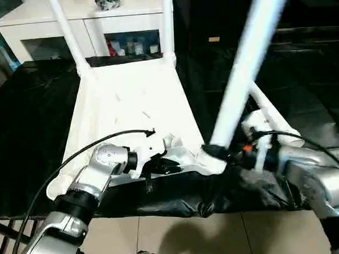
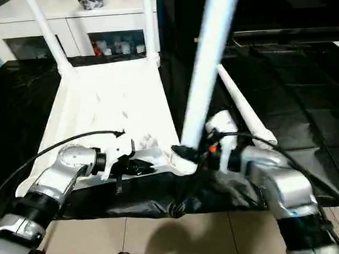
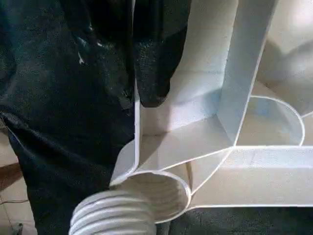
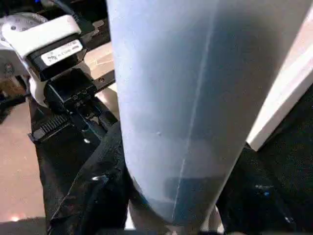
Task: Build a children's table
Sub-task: Insert table leg to table base
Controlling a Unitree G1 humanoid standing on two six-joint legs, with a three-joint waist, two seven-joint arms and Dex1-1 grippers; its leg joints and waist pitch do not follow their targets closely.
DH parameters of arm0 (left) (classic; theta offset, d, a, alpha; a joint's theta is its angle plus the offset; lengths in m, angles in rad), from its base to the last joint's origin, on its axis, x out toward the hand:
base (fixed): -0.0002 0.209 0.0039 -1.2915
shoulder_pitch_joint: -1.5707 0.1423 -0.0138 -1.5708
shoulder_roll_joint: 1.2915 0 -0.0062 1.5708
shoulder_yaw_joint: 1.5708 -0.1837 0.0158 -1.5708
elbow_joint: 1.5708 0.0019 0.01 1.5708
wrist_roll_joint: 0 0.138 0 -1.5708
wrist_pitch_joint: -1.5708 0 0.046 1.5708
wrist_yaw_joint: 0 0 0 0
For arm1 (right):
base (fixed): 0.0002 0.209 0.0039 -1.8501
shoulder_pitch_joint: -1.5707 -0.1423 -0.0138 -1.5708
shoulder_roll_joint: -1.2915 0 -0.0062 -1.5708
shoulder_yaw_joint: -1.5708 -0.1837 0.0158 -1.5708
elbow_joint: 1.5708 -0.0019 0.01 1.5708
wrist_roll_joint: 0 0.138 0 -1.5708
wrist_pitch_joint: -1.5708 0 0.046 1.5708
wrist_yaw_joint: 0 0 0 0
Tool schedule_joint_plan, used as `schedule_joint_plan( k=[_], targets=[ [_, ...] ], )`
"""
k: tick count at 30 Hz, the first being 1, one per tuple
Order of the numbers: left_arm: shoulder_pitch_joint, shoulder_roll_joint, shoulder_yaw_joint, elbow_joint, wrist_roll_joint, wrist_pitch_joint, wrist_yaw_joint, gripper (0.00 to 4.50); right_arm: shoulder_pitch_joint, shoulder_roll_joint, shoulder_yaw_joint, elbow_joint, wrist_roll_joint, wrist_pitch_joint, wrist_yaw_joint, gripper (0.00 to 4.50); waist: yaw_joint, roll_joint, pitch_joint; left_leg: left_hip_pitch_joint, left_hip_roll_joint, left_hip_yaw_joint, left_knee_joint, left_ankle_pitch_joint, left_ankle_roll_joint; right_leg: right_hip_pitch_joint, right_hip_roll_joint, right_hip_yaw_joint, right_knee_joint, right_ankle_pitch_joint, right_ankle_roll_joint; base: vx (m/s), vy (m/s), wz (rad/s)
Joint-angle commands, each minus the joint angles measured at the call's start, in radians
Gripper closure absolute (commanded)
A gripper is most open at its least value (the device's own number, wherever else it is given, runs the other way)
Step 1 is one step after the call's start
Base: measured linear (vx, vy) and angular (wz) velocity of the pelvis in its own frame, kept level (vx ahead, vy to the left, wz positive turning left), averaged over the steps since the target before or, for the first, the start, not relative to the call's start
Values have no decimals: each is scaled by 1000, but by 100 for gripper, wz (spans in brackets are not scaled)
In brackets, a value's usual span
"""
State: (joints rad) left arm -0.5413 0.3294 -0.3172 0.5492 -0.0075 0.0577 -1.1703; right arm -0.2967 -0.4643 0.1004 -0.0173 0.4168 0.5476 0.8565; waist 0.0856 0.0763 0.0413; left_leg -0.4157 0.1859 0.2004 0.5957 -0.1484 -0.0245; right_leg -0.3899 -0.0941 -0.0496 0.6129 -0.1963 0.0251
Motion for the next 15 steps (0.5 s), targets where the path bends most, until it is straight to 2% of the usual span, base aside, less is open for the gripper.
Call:
schedule_joint_plan(
  k=[1, 2, 7, 10, 11, 15],
  targets=[
    [12, 3, 2, -49, -20, 18, -12, 450, -14, -4, 28, 31, -37, -18, 9, 262, -3, -20, -65, 42, 48, -25, -76, -276, 0, 21, -57, 35, -76, -241, -204, 0, 0, 0],
    [14, 8, -1, -63, -23, 27, -18, 450, -25, 1, 41, 57, -58, -35, 6, 262, -4, -17, -67, 40, 46, -25, -75, -260, 3, 21, -54, 34, -73, -214, -209, 0, 0, 0],
    [17, 9, -3, -85, -33, 47, -28, 450, -53, 21, 51, 118, -77, -62, 4, 262, -2, -20, -72, 37, 42, -21, -66, -200, 37, 25, -50, 32, -64, -104, -238, 0, 0, 0],
    [21, 5, 5, -95, -40, 60, -27, 450, -64, 24, 62, 151, -91, -85, 8, 262, -1, -20, -71, 37, 43, -20, -66, -209, 40, 25, -51, 32, -66, -126, -238, 0, 0, 0],
    [23, 4, 8, -101, -43, 67, -24, 450, -65, 23, 64, 158, -92, -90, 12, 262, -2, -25, -71, 37, 44, -21, -65, -212, 41, 26, -52, 32, -65, -134, -238, 0, 0, 0],
    [25, 6, 10, -110, -42, 77, -22, 450, -64, 22, 68, 172, -100, -102, 19, 262, -2, -23, -69, 38, 44, -20, -67, -226, 37, 24, -51, 33, -69, -163, -232, 0, 0, 0]
  ],
)
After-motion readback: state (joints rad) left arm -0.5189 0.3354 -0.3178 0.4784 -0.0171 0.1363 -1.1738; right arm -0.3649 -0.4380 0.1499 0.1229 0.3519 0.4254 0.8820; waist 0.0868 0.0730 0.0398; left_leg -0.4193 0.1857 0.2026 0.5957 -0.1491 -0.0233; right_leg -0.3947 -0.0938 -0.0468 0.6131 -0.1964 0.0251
